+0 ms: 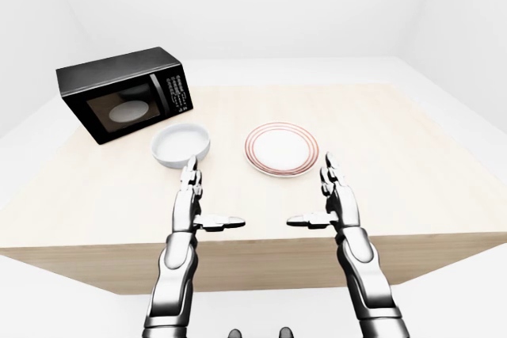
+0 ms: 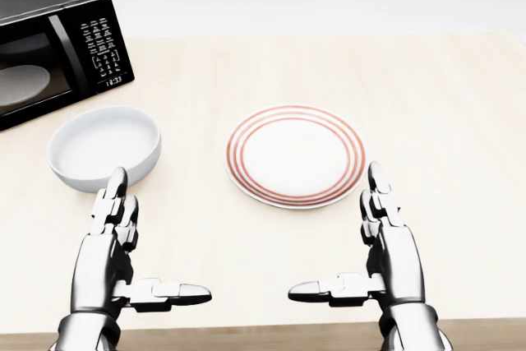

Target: Pick up the white bowl and put it on the plate.

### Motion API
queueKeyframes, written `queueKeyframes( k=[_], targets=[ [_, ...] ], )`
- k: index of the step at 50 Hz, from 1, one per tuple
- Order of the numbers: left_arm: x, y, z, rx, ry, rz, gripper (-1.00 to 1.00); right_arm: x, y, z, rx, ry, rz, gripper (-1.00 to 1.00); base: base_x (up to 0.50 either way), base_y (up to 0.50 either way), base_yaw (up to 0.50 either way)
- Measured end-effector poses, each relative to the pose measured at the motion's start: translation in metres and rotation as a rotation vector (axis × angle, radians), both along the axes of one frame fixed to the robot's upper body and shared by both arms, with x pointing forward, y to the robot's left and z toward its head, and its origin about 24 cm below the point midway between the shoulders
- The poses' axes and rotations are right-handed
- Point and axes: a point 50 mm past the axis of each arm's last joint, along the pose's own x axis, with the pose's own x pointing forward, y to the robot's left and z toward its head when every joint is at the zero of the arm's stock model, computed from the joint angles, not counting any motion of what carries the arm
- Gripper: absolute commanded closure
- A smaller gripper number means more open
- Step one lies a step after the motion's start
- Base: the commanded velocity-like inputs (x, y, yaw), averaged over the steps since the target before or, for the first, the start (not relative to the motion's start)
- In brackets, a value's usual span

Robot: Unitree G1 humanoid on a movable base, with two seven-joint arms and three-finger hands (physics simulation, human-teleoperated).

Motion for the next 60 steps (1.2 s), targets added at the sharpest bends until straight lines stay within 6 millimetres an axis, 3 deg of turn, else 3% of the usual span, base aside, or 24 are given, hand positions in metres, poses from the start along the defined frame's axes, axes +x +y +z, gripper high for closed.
queueKeyframes(
  k=[16,60],
  targets=[
    [0.0001,0.0055,0.0,0.0,0.0,0.0,-1.0,-0.0013,-0.0028,-0.001,-0.004,0.002,0.008,-1.0,0.0,0.0,0.0],
    [0.0001,0.0069,0.0001,0.0,0.0,0.0,-1.0,-0.0034,0.0007,-0.0037,-0.007,-0.002,0.029,-1.0,0.0,0.27,0.0]
  ],
)
